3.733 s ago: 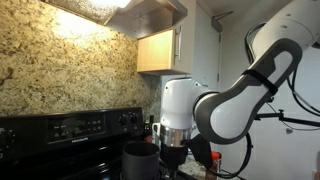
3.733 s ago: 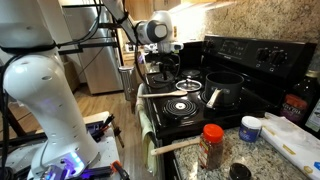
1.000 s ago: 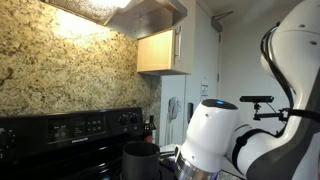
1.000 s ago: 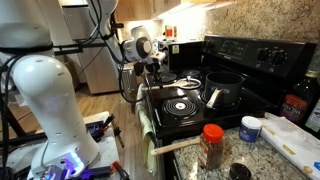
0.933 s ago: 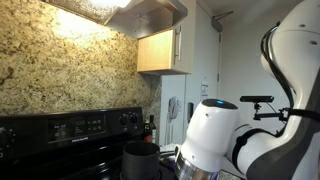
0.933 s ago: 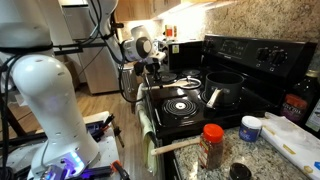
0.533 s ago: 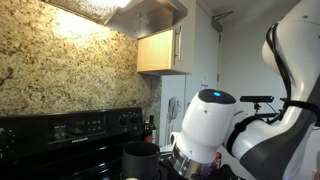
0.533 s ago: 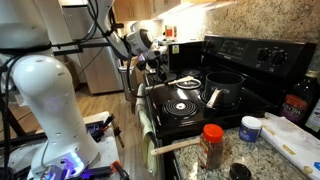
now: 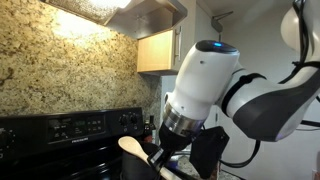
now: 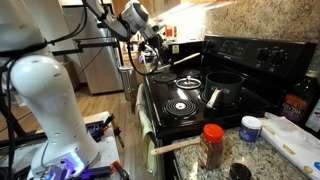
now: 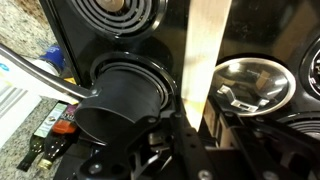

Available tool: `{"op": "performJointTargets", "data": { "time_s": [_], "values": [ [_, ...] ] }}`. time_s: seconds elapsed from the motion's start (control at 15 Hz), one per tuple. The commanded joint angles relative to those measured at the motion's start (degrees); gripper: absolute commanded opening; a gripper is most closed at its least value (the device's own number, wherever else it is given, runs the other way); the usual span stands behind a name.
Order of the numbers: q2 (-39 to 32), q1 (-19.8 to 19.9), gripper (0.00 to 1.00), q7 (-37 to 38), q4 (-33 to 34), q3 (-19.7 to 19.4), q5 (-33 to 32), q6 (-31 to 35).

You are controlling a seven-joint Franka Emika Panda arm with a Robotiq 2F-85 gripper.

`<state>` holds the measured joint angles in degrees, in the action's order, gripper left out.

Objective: Remove the lid from the pot and put it on the stove then put the wooden spoon in the pot

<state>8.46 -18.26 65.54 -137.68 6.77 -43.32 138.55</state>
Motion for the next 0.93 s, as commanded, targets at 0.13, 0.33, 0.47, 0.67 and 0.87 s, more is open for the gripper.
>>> {"op": "performJointTargets", "data": {
  "time_s": [0.13,0.33,0.47,0.67,0.87],
  "values": [
    [-1.4,2.8,0.10,-2.5,1.1,2.8,3.7,-0.8],
    [-2.5,-1.9,0.11,-10.1,2.3,-2.5,20.3,-1.7],
    [-2.0,-5.2,0.11,-16.1,3.5,-6.5,30.1,-3.7],
    [1.7,-8.6,0.11,-26.9,3.9,-11.8,44.3,-8.5],
    [0.4,-1.0,0.25,-28.1,4.2,-4.9,46.7,-7.7]
  ]
}}
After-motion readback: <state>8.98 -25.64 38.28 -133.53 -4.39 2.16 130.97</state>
